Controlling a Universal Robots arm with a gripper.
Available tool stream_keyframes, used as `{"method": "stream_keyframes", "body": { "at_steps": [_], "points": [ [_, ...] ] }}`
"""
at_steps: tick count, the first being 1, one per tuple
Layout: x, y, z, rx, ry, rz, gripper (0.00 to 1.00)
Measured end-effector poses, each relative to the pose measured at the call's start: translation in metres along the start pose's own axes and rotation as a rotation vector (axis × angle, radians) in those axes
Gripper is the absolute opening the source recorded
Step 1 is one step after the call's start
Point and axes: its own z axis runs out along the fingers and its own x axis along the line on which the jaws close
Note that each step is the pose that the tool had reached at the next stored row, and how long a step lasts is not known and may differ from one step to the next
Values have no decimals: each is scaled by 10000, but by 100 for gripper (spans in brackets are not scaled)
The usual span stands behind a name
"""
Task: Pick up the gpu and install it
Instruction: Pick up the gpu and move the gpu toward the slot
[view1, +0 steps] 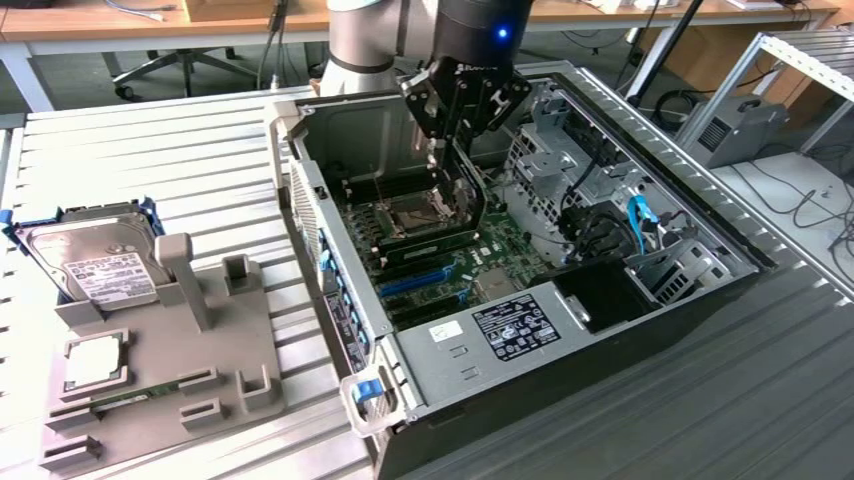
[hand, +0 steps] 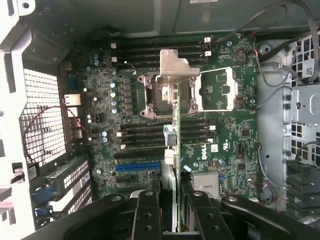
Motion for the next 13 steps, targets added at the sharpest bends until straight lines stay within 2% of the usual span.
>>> {"method": "stream_keyframes", "body": {
  "at_steps": [13],
  "points": [
    [-65,6,26,6,0,0,26]
  ]
}}
